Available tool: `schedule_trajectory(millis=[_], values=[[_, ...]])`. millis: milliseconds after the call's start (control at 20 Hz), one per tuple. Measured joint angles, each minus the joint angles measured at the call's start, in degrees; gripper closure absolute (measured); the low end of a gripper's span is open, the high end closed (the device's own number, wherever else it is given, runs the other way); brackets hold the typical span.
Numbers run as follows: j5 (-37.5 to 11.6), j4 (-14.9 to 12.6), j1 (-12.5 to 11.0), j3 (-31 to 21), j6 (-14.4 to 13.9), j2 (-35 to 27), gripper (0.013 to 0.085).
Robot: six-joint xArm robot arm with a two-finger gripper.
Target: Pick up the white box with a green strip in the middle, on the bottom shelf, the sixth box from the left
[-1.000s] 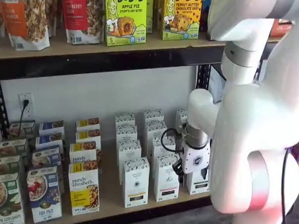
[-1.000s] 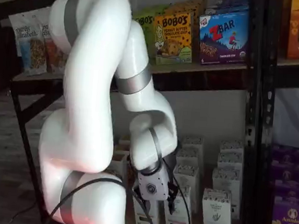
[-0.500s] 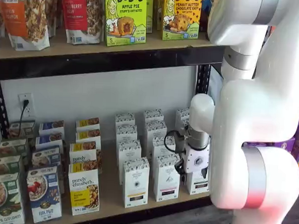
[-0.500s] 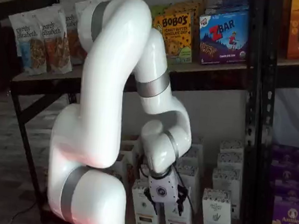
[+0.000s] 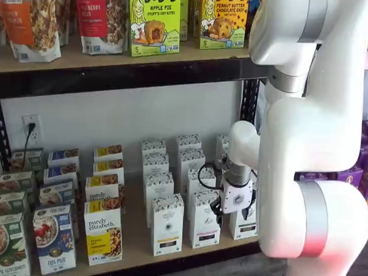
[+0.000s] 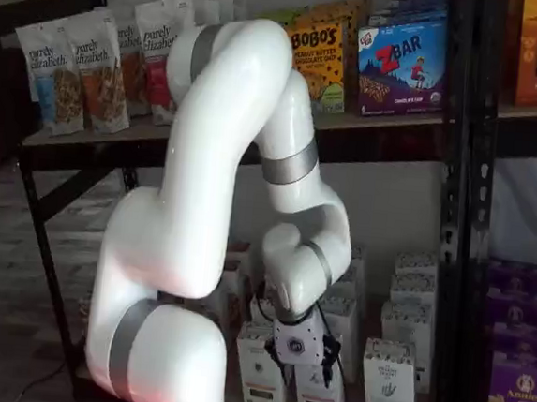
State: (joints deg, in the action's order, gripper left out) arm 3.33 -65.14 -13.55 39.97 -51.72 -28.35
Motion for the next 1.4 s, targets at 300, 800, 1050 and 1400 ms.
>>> schedule_trajectory(millis=[300,800,1050,1400], values=[[0.5,10.4,1.1,3.5,9.4,-3.6,0.0130],[1.3,21.7,0.4,10.9,21.3,-9.5,0.0130],[2.2,28.0,-0.2,14.8,28.2,-12.3,0.0130],[2.8,38.2,-1.5,17.8,39.7,-14.3,0.0130]])
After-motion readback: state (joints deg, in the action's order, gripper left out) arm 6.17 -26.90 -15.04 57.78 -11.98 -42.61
